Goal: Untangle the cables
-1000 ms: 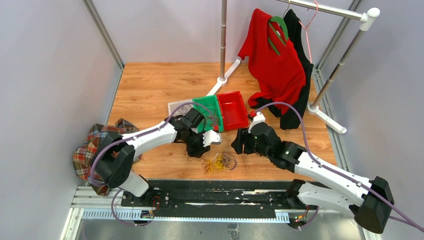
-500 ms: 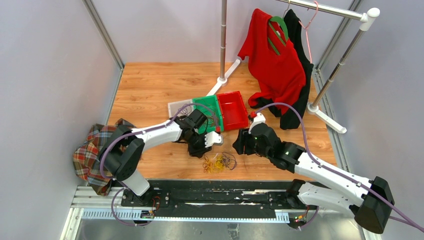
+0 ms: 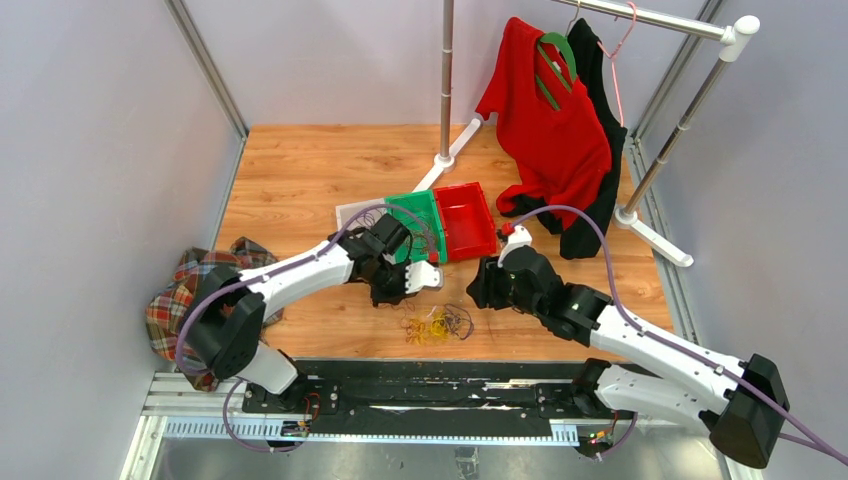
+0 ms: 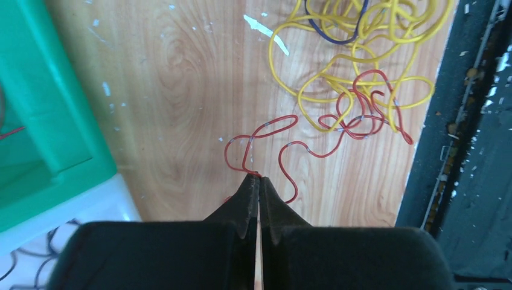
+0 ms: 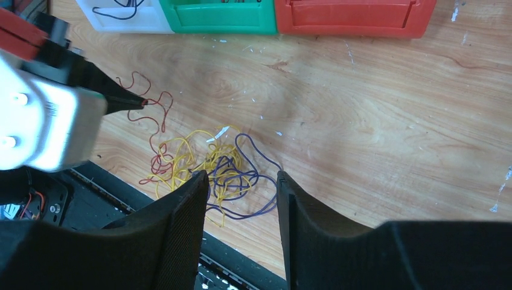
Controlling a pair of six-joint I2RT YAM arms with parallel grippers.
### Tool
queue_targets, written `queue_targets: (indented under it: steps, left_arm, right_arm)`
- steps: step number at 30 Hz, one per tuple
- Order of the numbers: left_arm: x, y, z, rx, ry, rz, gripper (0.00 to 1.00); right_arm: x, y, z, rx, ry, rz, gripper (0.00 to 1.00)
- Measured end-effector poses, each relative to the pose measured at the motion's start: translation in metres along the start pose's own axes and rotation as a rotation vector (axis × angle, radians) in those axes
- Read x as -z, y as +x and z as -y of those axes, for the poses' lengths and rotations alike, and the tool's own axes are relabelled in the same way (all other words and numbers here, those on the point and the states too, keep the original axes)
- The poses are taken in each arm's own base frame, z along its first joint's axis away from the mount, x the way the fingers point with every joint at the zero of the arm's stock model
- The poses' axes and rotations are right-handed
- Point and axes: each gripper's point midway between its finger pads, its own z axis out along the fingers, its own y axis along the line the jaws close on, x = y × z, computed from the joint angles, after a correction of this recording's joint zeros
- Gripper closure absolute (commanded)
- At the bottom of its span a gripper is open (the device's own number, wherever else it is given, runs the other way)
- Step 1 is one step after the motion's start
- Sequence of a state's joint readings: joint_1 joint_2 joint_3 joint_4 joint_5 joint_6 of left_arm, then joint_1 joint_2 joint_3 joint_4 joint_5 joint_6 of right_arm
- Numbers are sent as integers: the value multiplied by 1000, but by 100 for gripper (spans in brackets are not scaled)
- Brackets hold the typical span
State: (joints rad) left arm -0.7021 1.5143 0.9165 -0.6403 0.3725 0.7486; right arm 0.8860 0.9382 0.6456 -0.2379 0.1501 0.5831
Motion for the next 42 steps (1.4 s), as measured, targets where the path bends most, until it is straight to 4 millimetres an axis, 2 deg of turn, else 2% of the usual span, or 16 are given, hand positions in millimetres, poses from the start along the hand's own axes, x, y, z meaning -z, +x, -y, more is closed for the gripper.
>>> queue_targets:
  steps: [6,13,17,22,26,29,35,42]
  left_arm:
    - [45,-28,-4,-32,-69,62,99]
    - [127,-67,-7,-79,-226,168,100]
    - [170,-88,-8,-96,-299,226,100]
    - [215,-111,-6,-110,-363,295,99]
    - [236,-121,-1,-107,-376,328,100]
    - [244,-126,4,-102,-364,348,100]
    - [251,-131,16,-88,-320,377,100]
    - [271,-143,32,-104,-282,436,100]
  right_arm:
    - [3,-4,-2,-2,-10,17,51]
    - [5,-13,-10,12,-50,53,38]
    - [10,-20,-35,55,-127,83,34]
    - [24,-37,-87,135,-272,156,32]
    - [28,-49,-123,184,-349,205,32]
    - [24,-55,-140,205,-376,236,31]
    - [7,-59,-156,238,-375,292,32]
    - [-23,-69,-162,253,-312,358,36]
